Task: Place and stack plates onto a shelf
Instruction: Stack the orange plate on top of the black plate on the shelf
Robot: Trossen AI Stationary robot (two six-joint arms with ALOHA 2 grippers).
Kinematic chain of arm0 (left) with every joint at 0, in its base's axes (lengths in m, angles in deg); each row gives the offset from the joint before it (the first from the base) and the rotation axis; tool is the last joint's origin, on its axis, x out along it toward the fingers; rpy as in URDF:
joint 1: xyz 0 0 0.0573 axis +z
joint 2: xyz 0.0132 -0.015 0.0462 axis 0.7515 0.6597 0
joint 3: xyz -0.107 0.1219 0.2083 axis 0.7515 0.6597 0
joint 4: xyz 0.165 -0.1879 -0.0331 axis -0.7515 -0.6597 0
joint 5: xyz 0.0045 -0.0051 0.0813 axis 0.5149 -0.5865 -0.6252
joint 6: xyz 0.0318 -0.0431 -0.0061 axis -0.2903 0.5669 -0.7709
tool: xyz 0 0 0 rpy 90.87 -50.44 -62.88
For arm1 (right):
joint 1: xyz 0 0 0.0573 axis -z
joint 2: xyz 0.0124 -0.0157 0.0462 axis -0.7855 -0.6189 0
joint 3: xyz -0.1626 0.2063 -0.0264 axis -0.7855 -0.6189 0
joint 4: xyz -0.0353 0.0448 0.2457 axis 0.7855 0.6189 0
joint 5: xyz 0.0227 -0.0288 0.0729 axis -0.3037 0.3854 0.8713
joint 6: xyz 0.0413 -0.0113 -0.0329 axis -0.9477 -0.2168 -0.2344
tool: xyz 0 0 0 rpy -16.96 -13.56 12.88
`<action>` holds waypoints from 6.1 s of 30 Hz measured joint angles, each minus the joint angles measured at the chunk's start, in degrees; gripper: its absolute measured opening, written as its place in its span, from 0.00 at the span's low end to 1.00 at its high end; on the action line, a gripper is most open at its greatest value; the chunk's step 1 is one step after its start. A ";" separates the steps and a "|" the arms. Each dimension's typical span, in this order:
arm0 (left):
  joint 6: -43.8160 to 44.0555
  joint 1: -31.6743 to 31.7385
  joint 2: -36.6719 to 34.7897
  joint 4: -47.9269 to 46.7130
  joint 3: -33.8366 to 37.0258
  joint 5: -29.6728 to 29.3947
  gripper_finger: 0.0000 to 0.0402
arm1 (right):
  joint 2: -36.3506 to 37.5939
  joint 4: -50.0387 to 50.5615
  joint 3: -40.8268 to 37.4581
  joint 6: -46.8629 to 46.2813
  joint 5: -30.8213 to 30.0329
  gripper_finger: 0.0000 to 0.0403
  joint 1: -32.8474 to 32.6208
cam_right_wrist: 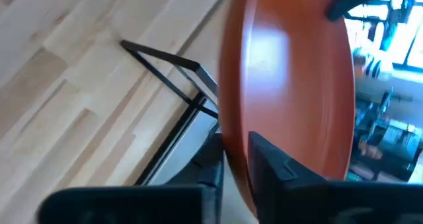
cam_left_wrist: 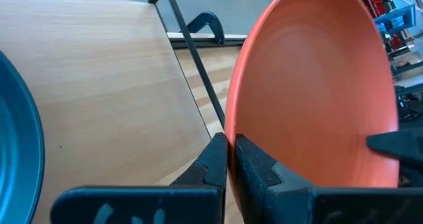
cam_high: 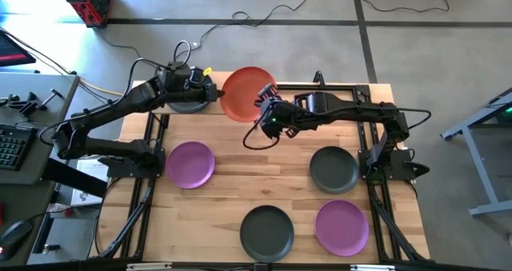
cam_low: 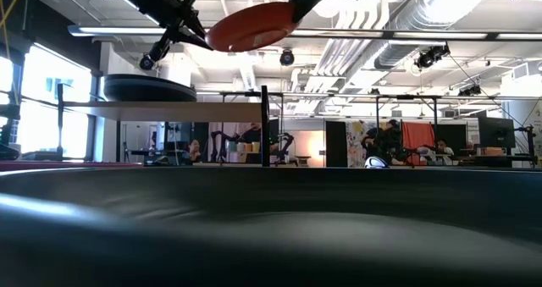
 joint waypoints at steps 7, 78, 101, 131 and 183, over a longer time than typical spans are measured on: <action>-0.83 1.00 -0.76 -2.53 0.02 0.00 0.01 | 0.00 -0.44 0.00 -5.95 -1.47 0.28 0.05; 4.67 19.64 -11.65 -38.10 -0.02 -31.20 0.01 | 0.09 0.77 0.04 -11.94 0.75 0.35 4.20; 0.35 24.50 -11.81 -38.13 -0.02 -21.50 0.19 | 0.09 0.75 0.02 -11.98 3.03 0.35 4.30; -3.50 18.73 -9.17 -25.00 -0.02 -12.72 0.19 | 0.09 -0.61 0.00 -12.94 3.29 0.35 5.42; -9.60 14.77 -4.16 -2.78 -0.02 -8.95 0.19 | 0.09 -1.06 0.00 -14.54 3.27 0.35 5.42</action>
